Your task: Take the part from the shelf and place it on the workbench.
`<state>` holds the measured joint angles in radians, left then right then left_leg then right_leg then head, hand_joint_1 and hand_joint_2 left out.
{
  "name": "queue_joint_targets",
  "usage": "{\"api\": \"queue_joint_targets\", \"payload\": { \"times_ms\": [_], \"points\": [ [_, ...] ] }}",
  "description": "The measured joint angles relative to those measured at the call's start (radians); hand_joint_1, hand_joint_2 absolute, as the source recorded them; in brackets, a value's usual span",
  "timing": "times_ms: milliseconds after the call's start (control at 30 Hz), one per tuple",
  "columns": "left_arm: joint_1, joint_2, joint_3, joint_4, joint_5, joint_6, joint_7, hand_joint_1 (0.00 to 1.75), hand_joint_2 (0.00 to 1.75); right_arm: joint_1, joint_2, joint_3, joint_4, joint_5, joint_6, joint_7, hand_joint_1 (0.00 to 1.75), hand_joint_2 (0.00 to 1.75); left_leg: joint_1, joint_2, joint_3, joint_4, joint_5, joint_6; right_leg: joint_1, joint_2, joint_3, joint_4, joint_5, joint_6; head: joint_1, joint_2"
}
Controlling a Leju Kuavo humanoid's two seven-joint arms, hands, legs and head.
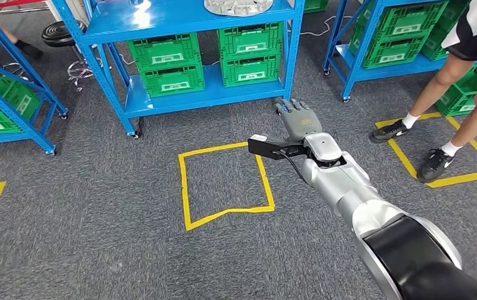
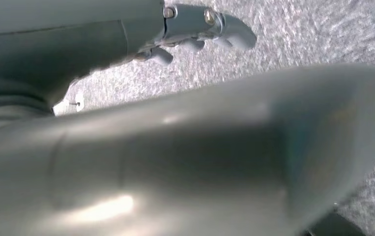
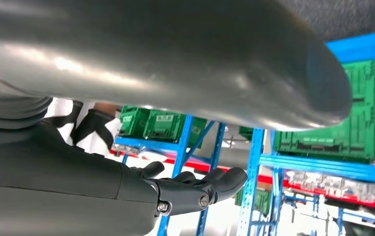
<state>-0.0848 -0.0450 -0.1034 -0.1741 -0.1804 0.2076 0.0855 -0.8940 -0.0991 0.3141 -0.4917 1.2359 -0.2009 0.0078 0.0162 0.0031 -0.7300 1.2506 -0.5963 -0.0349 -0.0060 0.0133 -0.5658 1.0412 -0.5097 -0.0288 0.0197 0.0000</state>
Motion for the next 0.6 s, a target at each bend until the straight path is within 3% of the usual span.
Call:
{"api": "queue_joint_targets", "payload": {
  "times_ms": [67,133,267,333,400,433,467,500,567,600],
  "points": [
    [0.004,0.002,0.0,0.001,-0.001,0.0,-0.001,0.0,0.0,-0.001,0.001,0.008,0.001,-0.004,-0.002,0.001,0.0,0.0,-0.016,-0.005,0.021,-0.125,0.112,0.027,0.007,0.003,0.022,0.0,-0.02,0.0,0.0,0.0],
    [0.005,0.004,0.0,0.001,-0.004,0.0,-0.002,0.0,0.0,-0.002,0.004,0.015,0.002,-0.009,-0.003,-0.001,0.0,0.0,-0.028,-0.012,0.039,-0.197,0.179,0.044,0.011,0.006,0.036,-0.003,-0.034,0.008,0.002,0.0],
    [0.005,0.003,0.0,0.0,-0.007,0.0,-0.003,0.0,0.0,-0.017,0.006,0.028,0.002,-0.018,0.0,-0.005,0.0,0.0,-0.023,-0.012,0.077,-0.224,0.18,0.06,0.013,0.006,0.037,0.031,-0.029,0.029,0.006,0.0],
    [0.002,0.004,0.0,0.0,-0.008,0.0,-0.003,0.0,0.0,-0.028,0.007,0.033,0.003,-0.022,0.0,-0.005,0.0,0.0,-0.019,-0.012,0.096,-0.232,0.172,0.068,0.009,-0.001,-0.019,0.124,-0.05,0.04,0.009,0.0],
    [-0.001,0.003,0.0,0.0,-0.008,0.0,-0.004,0.0,0.0,-0.029,0.009,0.037,0.003,-0.023,-0.002,-0.003,0.0,0.0,-0.018,-0.012,0.105,-0.233,0.16,0.071,0.003,-0.004,-0.102,0.235,-0.1,0.051,0.009,0.0],
    [0.0,0.002,0.0,0.0,-0.008,0.0,-0.005,0.0,0.0,-0.025,0.009,0.038,0.003,-0.023,-0.004,-0.003,0.0,0.0,-0.017,-0.013,0.111,-0.233,0.153,0.07,0.001,-0.005,-0.132,0.26,-0.114,0.054,0.009,0.0],
    [0.002,0.002,0.0,0.0,-0.008,0.0,-0.005,0.0,0.0,-0.022,0.009,0.039,0.004,-0.024,-0.006,-0.002,0.0,0.0,-0.017,-0.013,0.118,-0.232,0.146,0.069,0.0,-0.005,-0.146,0.254,-0.106,0.056,0.009,0.0],
    [0.003,0.002,0.0,0.0,-0.008,0.0,-0.005,0.0,0.0,-0.02,0.009,0.039,0.004,-0.024,-0.008,-0.002,0.0,0.0,-0.016,-0.014,0.127,-0.23,0.138,0.067,-0.001,-0.006,-0.144,0.215,-0.074,0.056,0.01,0.0],
    [0.004,0.002,0.0,0.0,-0.008,0.0,-0.005,0.0,0.0,-0.021,0.008,0.04,0.004,-0.025,-0.01,-0.002,0.0,0.0,-0.017,-0.014,0.146,-0.226,0.121,0.06,-0.001,-0.01,-0.107,0.083,0.022,0.052,0.009,0.0],
    [0.002,0.002,0.0,0.0,-0.008,0.0,-0.005,0.0,0.0,-0.022,0.008,0.04,0.004,-0.026,-0.011,-0.002,0.0,0.0,-0.018,-0.014,0.151,-0.225,0.114,0.055,0.002,-0.011,-0.091,0.031,0.045,0.047,0.009,0.0]
  ]
}}
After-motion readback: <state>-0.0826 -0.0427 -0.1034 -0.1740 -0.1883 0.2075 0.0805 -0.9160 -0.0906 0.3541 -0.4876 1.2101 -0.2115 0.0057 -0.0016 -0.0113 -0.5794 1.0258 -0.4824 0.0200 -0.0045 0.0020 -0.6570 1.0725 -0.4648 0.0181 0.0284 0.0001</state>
